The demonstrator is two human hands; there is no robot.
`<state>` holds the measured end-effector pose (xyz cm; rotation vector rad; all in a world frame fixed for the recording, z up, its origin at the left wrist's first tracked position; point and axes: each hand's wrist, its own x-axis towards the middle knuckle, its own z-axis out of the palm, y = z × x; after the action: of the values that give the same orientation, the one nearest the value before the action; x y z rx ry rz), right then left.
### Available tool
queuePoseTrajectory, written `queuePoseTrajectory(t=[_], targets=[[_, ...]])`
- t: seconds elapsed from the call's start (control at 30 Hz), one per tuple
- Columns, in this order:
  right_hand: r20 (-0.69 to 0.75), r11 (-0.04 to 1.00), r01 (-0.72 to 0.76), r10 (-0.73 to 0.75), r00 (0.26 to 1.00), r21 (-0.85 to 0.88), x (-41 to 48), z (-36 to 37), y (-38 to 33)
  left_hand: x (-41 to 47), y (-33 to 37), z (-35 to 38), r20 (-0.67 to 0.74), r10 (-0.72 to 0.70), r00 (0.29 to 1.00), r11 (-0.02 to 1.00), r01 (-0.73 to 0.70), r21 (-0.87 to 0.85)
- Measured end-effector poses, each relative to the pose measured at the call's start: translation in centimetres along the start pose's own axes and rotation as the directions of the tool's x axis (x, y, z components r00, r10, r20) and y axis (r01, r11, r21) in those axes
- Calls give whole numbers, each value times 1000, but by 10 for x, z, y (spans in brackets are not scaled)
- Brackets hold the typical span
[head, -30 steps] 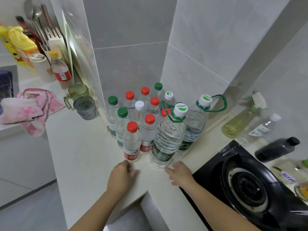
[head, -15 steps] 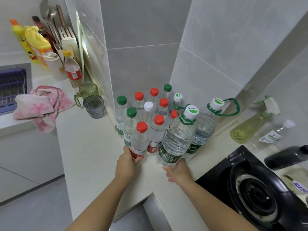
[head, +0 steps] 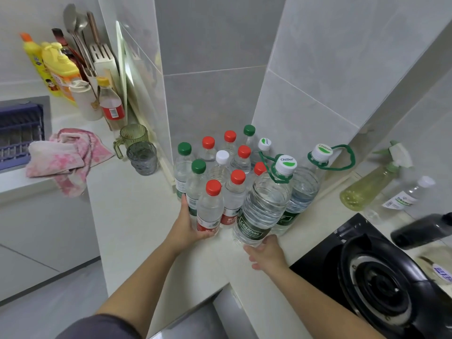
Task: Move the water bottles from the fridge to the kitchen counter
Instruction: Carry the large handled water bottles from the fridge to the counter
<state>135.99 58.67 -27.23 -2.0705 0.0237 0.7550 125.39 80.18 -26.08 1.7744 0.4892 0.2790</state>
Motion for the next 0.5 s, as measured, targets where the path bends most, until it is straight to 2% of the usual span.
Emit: queuePoseTrajectory(t=[0.2,0.27,0.37,0.4,0.5], targets=[[-21,999,34,-35,999,-37,2,4,-1,8,-9,-3,108,-32,994,999,34,-17],[-17,998,32,-33,999,-49,1,4,-2,5,-7,-3,116,-3,993,1000,5,-18],[-1,998,-2,2,1000,-59,3,2,-5,5,-16,-10,157,-1,988,995,18,-102],[10,998,-14,15,1000,-57,4,1,-6,7,-23,-13,132,-1,991,990,19,-136],[53,997,-51,54,997,-60,5,-2,-11,28,-23,-17,-8,-195,981,918,179,-353]])
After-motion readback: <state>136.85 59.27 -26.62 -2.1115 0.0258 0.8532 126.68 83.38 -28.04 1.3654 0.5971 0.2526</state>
